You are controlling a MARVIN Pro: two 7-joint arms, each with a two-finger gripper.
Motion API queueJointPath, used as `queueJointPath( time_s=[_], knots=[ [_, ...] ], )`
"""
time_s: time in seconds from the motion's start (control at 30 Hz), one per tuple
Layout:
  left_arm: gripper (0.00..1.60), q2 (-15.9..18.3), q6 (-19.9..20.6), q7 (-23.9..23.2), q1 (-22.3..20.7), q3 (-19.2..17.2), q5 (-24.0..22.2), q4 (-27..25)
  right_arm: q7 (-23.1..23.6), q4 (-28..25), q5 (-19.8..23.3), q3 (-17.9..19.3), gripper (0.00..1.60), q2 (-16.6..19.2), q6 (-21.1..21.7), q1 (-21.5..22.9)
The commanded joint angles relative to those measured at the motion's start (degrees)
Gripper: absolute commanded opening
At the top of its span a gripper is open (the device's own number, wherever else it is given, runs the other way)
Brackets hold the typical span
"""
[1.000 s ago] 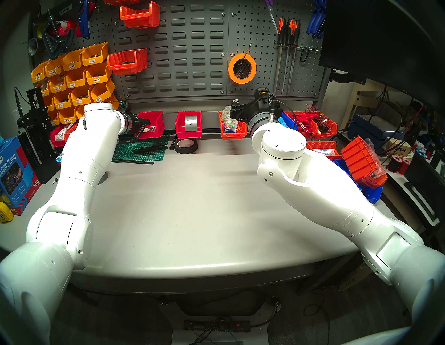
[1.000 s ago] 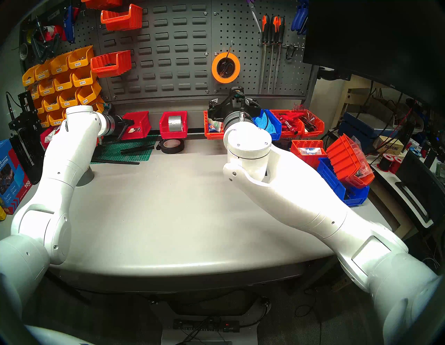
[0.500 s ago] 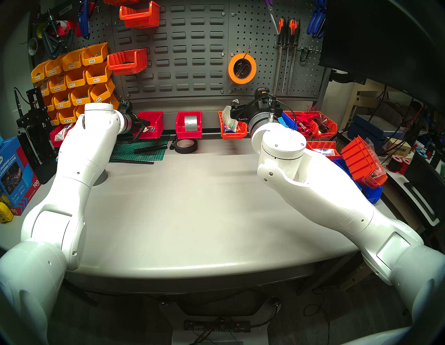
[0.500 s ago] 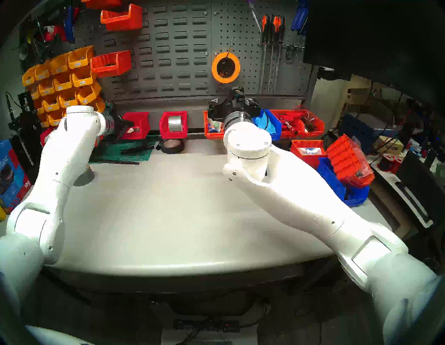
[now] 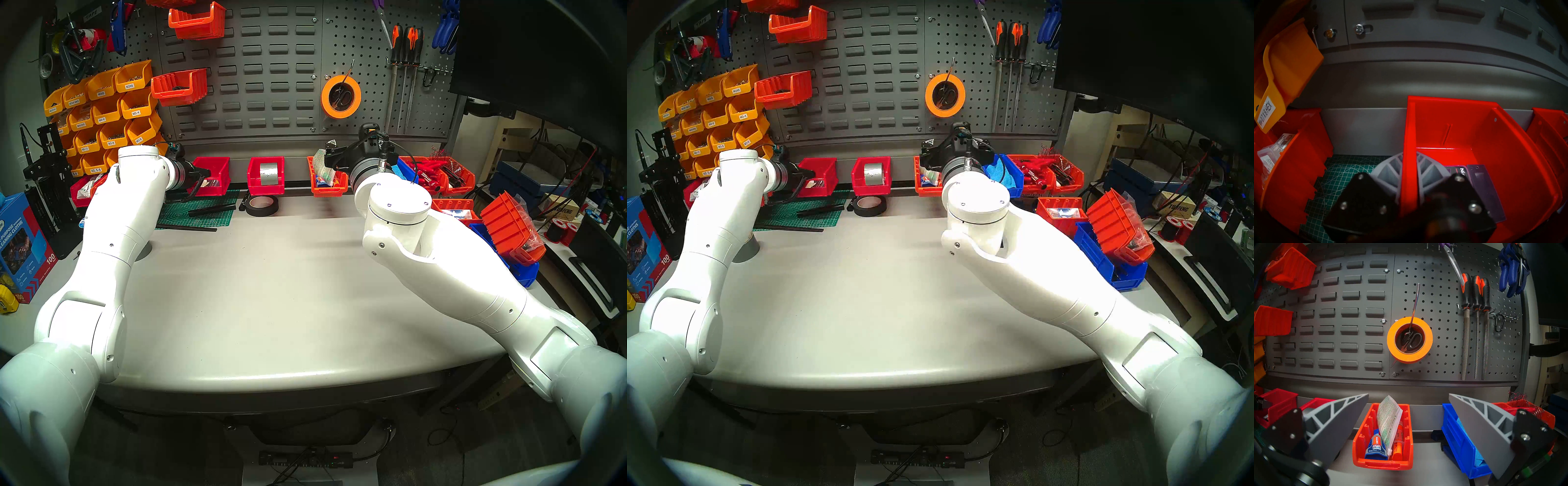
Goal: Hang all the unorganized tool boxes onto the wall
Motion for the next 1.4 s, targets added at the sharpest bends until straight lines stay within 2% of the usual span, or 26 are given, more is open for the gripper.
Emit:
queueJointPath(
  time_s=[0.0, 0.1, 0.17, 0.3, 0.37, 0.4, 0.5, 0.53, 0.63, 0.67, 0.87, 0.93, 1.23, 1.37],
  knots=[
    [0.0, -1.3, 1.4, 1.4, -0.1, -0.5, -0.4, 2.2, 0.0, -0.4, -0.3, 0.2, 1.6, -0.1, 0.1, 0.8],
    [0.0, -1.4, 1.3, 1.6, -0.3, -0.5, -0.5, 2.8, 0.0, -0.4, -0.3, 0.3, 1.6, -0.1, 0.1, 0.8],
    [0.09, -1.5, 1.3, 1.6, -0.5, -0.4, -0.6, 3.2, 0.0, -0.4, -0.3, 0.3, 1.6, -0.1, 0.1, 0.8],
    [0.09, -1.4, 1.1, 1.3, -0.7, 0.0, -0.6, 3.7, 0.0, -0.4, -0.3, 0.3, 1.6, -0.1, 0.1, 0.8],
    [0.21, -1.3, 0.9, 1.0, -0.8, 0.3, -0.6, 3.9, 0.0, -0.4, -0.3, 0.3, 1.6, -0.1, 0.1, 0.8],
    [0.31, -1.3, 0.9, 0.9, -0.9, 0.3, -0.6, 3.9, 0.0, -0.4, -0.3, 0.3, 1.6, -0.1, 0.1, 0.8],
    [0.45, -1.2, 0.8, 0.6, -1.0, 0.6, -0.8, 4.0, 0.0, -0.4, -0.3, 0.3, 1.6, -0.1, 0.1, 0.8],
    [0.6, -1.1, 0.8, 0.5, -1.1, 0.7, -0.8, 4.1, 0.0, -0.4, -0.3, 0.2, 1.6, -0.1, 0.1, 0.8],
    [0.83, -1.1, 0.8, 0.2, -1.1, 0.8, -0.9, 4.0, 0.0, -0.4, -0.3, 0.2, 1.6, -0.1, 0.1, 0.8],
    [1.09, -1.0, 0.8, 0.1, -1.1, 0.9, -1.0, 4.0, 0.0, -0.4, -0.3, 0.2, 1.6, -0.1, 0.1, 0.9],
    [1.34, -0.5, 0.1, -0.9, -1.0, 1.7, -0.5, 3.7, 0.0, -0.4, -0.3, 0.2, 1.6, -0.1, 0.1, 0.9],
    [1.59, -0.1, -0.3, -1.4, -0.9, 2.1, -0.3, 3.4, 0.0, -0.4, -0.3, 0.2, 1.6, -0.1, 0.1, 0.9],
    [1.6, 0.7, -1.8, -2.3, 0.2, 2.5, 0.5, 0.9, 0.0, -0.4, -0.3, 0.2, 1.6, -0.1, 0.1, 0.9],
    [1.6, 1.1, -1.3, -2.5, 1.2, 1.6, 0.2, -2.2, 0.0, -0.4, -0.3, 0.2, 1.6, -0.1, 0.1, 0.9]
  ],
)
